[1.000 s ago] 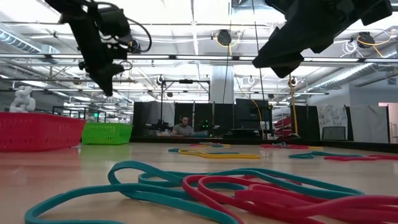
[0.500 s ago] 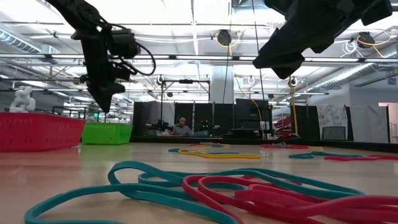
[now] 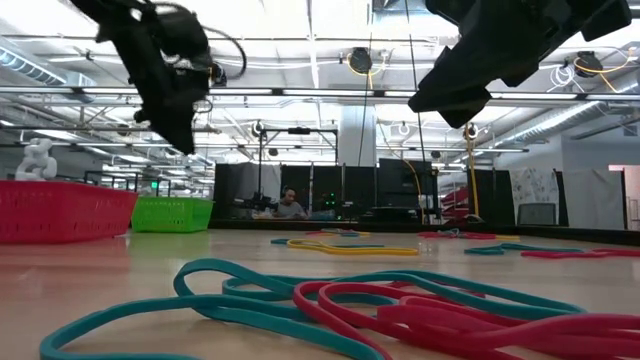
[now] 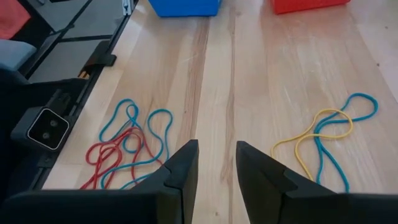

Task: Sort rubber bands into baskets
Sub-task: Put the yellow rubber band into the green bin

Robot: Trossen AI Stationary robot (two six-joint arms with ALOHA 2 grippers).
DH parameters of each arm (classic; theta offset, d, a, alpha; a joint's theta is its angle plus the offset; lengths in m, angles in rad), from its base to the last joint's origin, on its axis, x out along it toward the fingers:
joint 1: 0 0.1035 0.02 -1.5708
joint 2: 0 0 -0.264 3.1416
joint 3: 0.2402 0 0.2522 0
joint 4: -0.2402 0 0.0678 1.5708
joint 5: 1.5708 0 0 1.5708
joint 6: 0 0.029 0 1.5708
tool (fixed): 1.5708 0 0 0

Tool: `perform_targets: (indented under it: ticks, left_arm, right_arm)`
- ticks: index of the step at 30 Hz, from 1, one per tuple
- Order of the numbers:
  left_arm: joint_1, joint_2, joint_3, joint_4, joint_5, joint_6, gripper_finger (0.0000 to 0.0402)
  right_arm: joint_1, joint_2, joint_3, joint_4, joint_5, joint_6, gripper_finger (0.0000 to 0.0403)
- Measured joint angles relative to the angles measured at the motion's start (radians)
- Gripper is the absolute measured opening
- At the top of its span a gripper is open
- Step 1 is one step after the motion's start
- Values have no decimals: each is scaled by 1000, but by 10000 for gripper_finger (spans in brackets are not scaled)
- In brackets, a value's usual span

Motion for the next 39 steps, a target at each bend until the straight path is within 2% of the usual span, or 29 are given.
perform_targets:
  ticks: [3, 6, 11, 16, 20, 25, 28, 36, 39]
  left_arm:
    - [-119, -54, -87, 182, 109, -40, 119]
    - [-260, -73, -166, 406, 130, -84, 119]
    - [-467, -51, -255, 741, 70, -107, 119]
    - [-602, 16, -319, 1034, -12, -64, 118]
    - [-637, 85, -322, 1106, -25, -16, 118]
    - [-640, 156, -322, 1109, 0, -10, 118]
    - [-640, 189, -322, 1115, 2, -1, 118]
    - [-648, 239, -322, 1115, 45, -50, 118]
    - [-667, 246, -322, 1115, 51, -66, 118]
  right_arm:
    - [0, 0, 0, -17, -1, -21, 100]
    - [-4, 0, 0, -30, 13, -53, 100]
    - [-49, 0, 0, -25, 145, -46, 100]
    - [-155, 0, 0, -72, 156, -6, 96]
    - [-268, -9, 8, -174, 153, -4, 84]
    - [-452, -26, 110, -570, 157, -36, 67]
    - [-573, -26, 146, -739, 164, -56, 58]
    - [-878, -24, 147, -876, 152, -190, 54]
    - [-992, -24, 147, -935, 116, -198, 58]
